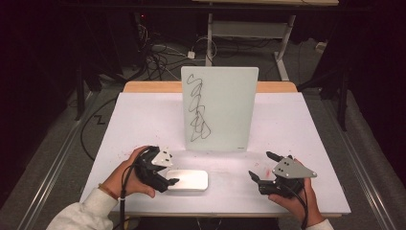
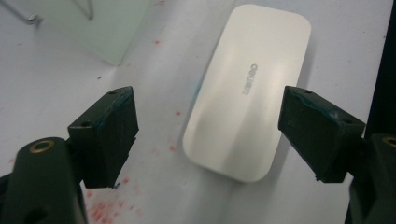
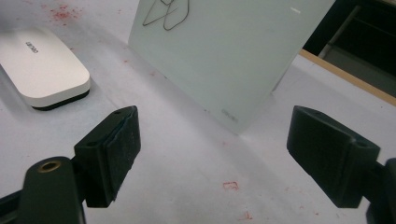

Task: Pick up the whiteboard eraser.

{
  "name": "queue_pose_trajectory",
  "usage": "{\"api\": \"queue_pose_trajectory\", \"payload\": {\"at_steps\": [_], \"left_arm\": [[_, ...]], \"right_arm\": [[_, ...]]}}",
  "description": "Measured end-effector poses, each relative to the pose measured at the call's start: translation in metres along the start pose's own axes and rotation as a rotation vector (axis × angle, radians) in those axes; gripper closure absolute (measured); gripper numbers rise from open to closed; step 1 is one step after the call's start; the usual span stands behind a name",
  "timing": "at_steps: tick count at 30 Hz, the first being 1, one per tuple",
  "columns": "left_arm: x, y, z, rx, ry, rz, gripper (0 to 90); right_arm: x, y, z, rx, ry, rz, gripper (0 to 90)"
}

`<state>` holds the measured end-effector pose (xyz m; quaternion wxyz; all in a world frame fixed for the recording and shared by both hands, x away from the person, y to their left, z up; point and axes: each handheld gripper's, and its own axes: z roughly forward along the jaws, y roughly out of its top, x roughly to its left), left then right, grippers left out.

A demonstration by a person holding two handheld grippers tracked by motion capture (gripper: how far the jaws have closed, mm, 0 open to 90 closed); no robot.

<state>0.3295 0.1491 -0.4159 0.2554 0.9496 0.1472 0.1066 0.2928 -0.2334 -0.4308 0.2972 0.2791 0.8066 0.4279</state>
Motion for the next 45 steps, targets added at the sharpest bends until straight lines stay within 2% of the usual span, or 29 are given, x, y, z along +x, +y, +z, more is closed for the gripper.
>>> {"api": "queue_pose_trajectory", "payload": {"at_steps": [1,2,3,5,7,8,11,12,16,18,22,27,29,35,39,42,45], "left_arm": [[-0.002,0.006,0.011,0.014,-0.020,0.022,19.3],[-0.003,0.008,0.016,0.016,-0.029,0.026,19.3],[-0.003,0.008,0.016,0.016,-0.029,0.026,19.3],[-0.006,0.013,0.030,0.027,-0.070,0.040,19.4],[-0.006,0.015,0.033,0.031,-0.084,0.044,17.3],[-0.007,0.019,0.038,0.050,-0.097,0.059,17.8],[-0.009,0.023,0.041,0.062,-0.108,0.077,20.1],[-0.011,0.025,0.044,0.080,-0.101,0.100,20.2],[-0.011,0.027,0.047,0.088,-0.118,0.109,23.1],[-0.013,0.027,0.052,0.116,-0.108,0.137,23.8],[-0.009,0.025,0.051,0.092,-0.134,0.132,24.8],[-0.008,0.024,0.051,0.094,-0.137,0.166,25.9],[-0.004,0.023,0.052,0.084,-0.162,0.160,26.0],[-0.002,0.021,0.053,0.060,-0.174,0.154,26.0],[-0.002,0.021,0.053,0.060,-0.176,0.162,26.5],[-0.005,0.020,0.052,0.062,-0.158,0.191,27.1],[-0.005,0.020,0.052,0.060,-0.157,0.192,27.3]], "right_arm": [[0.000,0.000,0.001,0.003,0.002,-0.005,18.0],[0.001,-0.001,0.001,0.006,0.006,-0.006,17.9],[0.001,-0.001,0.001,0.006,0.006,-0.006,17.9],[0.002,-0.001,0.002,0.012,0.020,-0.013,17.9],[0.002,-0.002,0.003,0.015,0.028,-0.015,17.9],[0.002,-0.002,0.003,0.018,0.029,-0.013,17.9],[0.003,-0.002,0.004,0.024,0.038,-0.016,18.0],[0.004,-0.002,0.004,0.028,0.037,-0.019,18.3],[0.004,-0.002,0.005,0.033,0.043,-0.019,18.4],[0.004,-0.003,0.005,0.039,0.050,-0.022,19.2],[0.003,-0.003,0.005,0.037,0.061,-0.023,19.8],[0.005,-0.004,0.008,0.056,0.082,-0.026,19.9],[0.005,-0.004,0.008,0.056,0.086,-0.025,19.9],[0.006,-0.004,0.009,0.061,0.092,-0.035,20.3],[0.007,-0.004,0.010,0.063,0.098,-0.037,21.0],[0.007,-0.005,0.010,0.069,0.110,-0.037,21.0],[0.008,-0.005,0.012,0.072,0.119,-0.038,20.9]]}}
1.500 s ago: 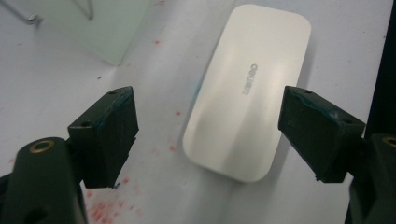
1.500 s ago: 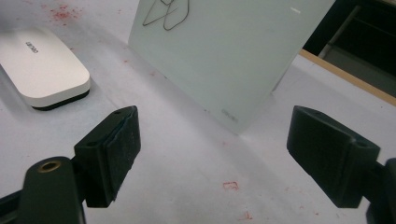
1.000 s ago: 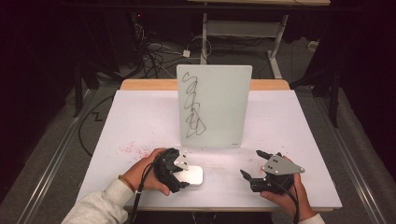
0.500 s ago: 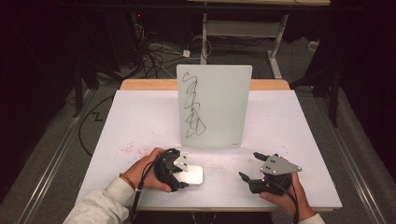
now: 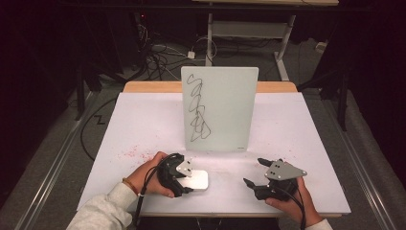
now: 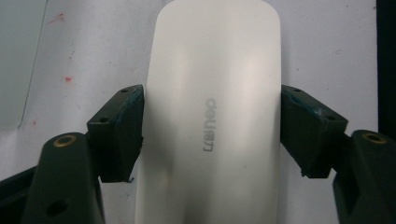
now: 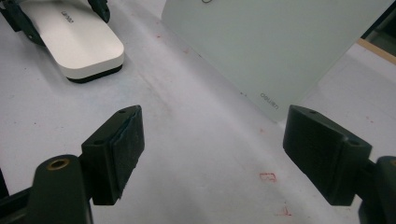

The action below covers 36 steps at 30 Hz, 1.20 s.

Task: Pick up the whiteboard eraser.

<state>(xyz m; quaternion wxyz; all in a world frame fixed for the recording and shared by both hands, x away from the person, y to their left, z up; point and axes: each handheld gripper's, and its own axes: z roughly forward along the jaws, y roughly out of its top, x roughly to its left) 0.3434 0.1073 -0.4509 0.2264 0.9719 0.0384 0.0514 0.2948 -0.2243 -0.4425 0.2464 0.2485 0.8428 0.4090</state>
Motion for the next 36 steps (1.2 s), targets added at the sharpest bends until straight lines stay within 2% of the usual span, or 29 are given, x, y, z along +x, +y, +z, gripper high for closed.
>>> {"api": "queue_pose_trajectory", "payload": {"at_steps": [11,15,18,23,28,33,34,35,36], "left_arm": [[0.004,-0.004,0.002,-0.039,-0.024,-0.026,26.7],[0.007,-0.007,0.005,-0.054,-0.049,-0.045,26.0],[0.007,-0.006,0.008,-0.041,-0.049,-0.026,26.4],[0.013,-0.012,0.004,-0.088,-0.062,-0.086,29.1],[0.011,-0.014,0.000,-0.094,-0.014,-0.101,29.1],[0.012,-0.021,-0.011,-0.143,0.022,-0.137,29.2],[0.011,-0.023,-0.013,-0.151,0.039,-0.144,29.2],[0.011,-0.029,-0.019,-0.185,0.080,-0.170,29.2],[0.011,-0.029,-0.019,-0.185,0.080,-0.170,29.2]], "right_arm": [[0.000,-0.001,0.003,0.014,0.005,0.003,21.5],[0.001,-0.001,0.003,0.010,0.016,0.008,21.6],[0.001,0.001,0.002,0.003,0.021,0.011,22.1],[0.000,0.001,-0.001,-0.016,0.022,0.016,22.8],[-0.001,0.001,-0.001,-0.016,0.019,0.021,22.7],[0.000,0.001,-0.002,-0.020,0.011,0.016,22.6],[0.000,0.001,-0.002,-0.020,0.011,0.016,22.6],[-0.001,0.002,-0.002,-0.022,0.005,0.016,22.6],[-0.001,0.002,-0.002,-0.022,-0.004,0.014,22.6]]}}
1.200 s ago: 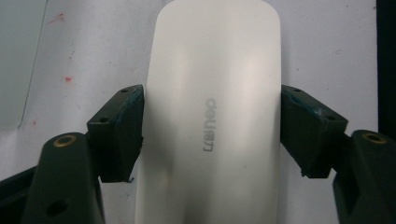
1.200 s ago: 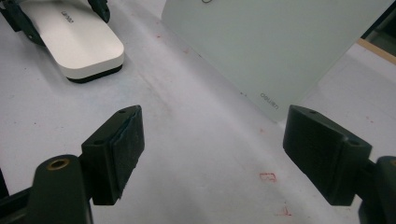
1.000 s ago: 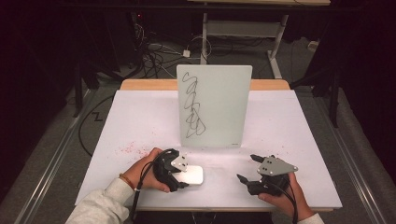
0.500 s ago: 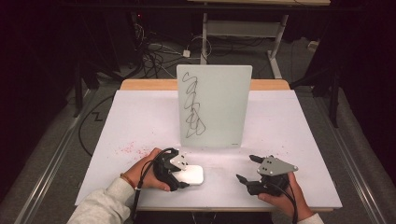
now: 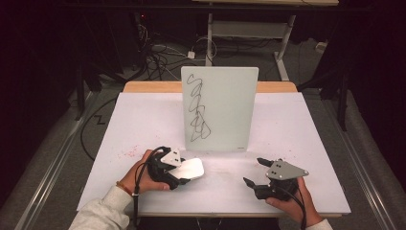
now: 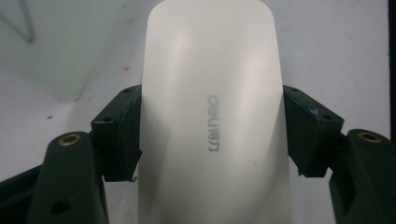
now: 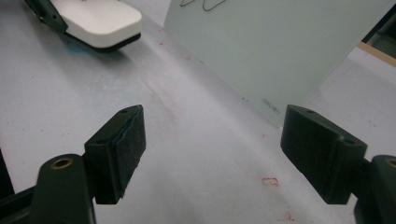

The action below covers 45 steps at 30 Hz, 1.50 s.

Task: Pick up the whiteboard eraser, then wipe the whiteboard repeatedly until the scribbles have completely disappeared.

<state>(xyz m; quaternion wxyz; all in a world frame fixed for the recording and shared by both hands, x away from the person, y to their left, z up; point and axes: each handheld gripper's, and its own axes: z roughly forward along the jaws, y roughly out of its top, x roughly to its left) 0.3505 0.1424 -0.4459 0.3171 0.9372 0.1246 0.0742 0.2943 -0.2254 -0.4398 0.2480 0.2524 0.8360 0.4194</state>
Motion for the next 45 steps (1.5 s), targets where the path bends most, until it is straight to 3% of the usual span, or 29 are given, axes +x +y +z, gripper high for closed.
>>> {"api": "queue_pose_trajectory", "payload": {"at_steps": [1,2,3,9,12,21,22,30,33,39,45], "left_arm": [[0.001,-0.004,-0.005,-0.024,0.031,-0.025,29.2],[0.001,-0.004,-0.005,-0.024,0.031,-0.025,29.2],[0.001,-0.007,-0.010,-0.053,0.076,-0.046,29.2],[0.000,-0.009,-0.017,-0.141,0.180,-0.114,29.3],[-0.002,-0.008,-0.017,-0.153,0.213,-0.116,29.3],[-0.005,-0.007,-0.025,-0.218,0.315,-0.146,29.3],[-0.007,-0.006,-0.025,-0.217,0.351,-0.157,29.3],[-0.012,-0.002,-0.026,-0.226,0.392,-0.151,29.3],[-0.013,-0.002,-0.026,-0.218,0.386,-0.151,29.3],[-0.012,-0.003,-0.028,-0.215,0.423,-0.174,29.3],[-0.010,0.002,-0.033,-0.245,0.463,-0.165,29.3]], "right_arm": [[0.000,0.000,0.000,-0.001,-0.007,-0.002,22.6],[0.000,0.000,0.000,-0.001,-0.007,-0.002,22.6],[-0.001,0.000,-0.001,-0.005,-0.022,-0.002,22.7],[-0.004,-0.001,-0.002,-0.014,-0.048,0.001,22.5],[-0.004,0.000,-0.003,-0.019,-0.076,0.007,22.5],[-0.011,-0.001,-0.005,-0.048,-0.102,0.020,22.7],[-0.011,-0.001,-0.005,-0.047,-0.101,0.021,22.7],[-0.013,0.000,-0.004,-0.050,-0.108,0.016,22.7],[-0.013,-0.001,-0.004,-0.044,-0.102,0.020,23.0],[-0.013,0.000,-0.002,-0.038,-0.089,0.010,23.0],[-0.013,0.000,0.001,-0.038,-0.086,0.004,22.8]]}}
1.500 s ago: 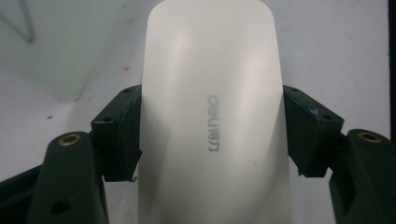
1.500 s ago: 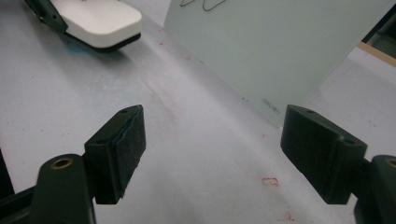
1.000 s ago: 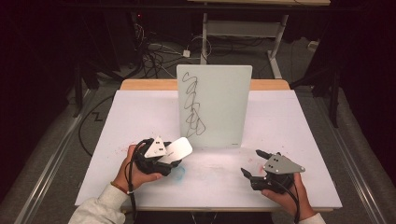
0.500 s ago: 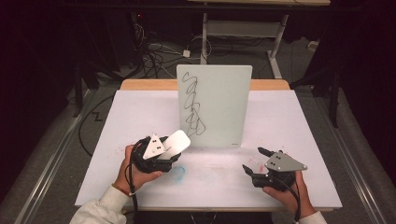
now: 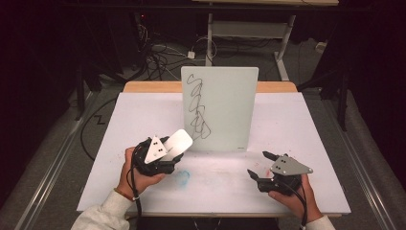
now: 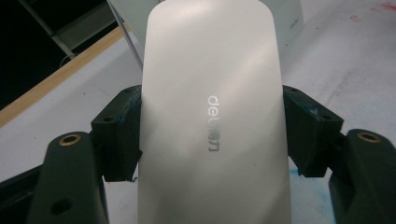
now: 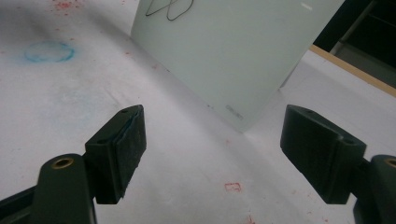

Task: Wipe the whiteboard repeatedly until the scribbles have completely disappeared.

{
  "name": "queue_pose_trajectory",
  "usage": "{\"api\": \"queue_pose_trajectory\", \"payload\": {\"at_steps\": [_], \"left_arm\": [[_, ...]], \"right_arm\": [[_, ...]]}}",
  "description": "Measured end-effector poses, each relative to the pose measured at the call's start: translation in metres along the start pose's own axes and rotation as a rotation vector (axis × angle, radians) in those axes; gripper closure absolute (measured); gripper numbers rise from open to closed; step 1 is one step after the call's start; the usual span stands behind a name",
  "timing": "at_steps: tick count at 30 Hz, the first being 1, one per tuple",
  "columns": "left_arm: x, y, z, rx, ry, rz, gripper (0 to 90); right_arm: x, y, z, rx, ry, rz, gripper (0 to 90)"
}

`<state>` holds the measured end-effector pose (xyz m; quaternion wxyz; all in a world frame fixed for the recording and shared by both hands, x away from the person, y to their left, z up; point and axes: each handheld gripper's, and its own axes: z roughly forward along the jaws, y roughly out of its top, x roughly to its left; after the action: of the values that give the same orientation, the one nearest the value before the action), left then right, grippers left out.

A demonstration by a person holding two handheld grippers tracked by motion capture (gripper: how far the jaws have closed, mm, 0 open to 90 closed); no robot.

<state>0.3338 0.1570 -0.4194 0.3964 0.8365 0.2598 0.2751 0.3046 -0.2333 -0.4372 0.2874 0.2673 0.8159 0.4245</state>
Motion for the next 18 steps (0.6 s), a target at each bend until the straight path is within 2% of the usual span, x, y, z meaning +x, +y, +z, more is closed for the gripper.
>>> {"api": "queue_pose_trajectory", "payload": {"at_steps": [7,10,12,18], "left_arm": [[0.002,0.010,0.005,-0.015,0.044,-0.001,29.3],[0.009,0.020,0.002,-0.066,0.075,-0.020,29.3],[0.010,0.025,0.001,-0.081,0.109,-0.007,29.4],[0.011,0.040,0.004,-0.116,0.163,-0.003,29.4]], "right_arm": [[0.002,-0.002,0.000,0.011,0.004,-0.006,22.7],[0.002,-0.004,-0.002,0.017,-0.004,-0.007,22.5],[0.001,-0.003,-0.002,0.017,-0.006,-0.004,22.6],[0.003,-0.003,0.000,0.009,-0.017,-0.008,22.9]]}}
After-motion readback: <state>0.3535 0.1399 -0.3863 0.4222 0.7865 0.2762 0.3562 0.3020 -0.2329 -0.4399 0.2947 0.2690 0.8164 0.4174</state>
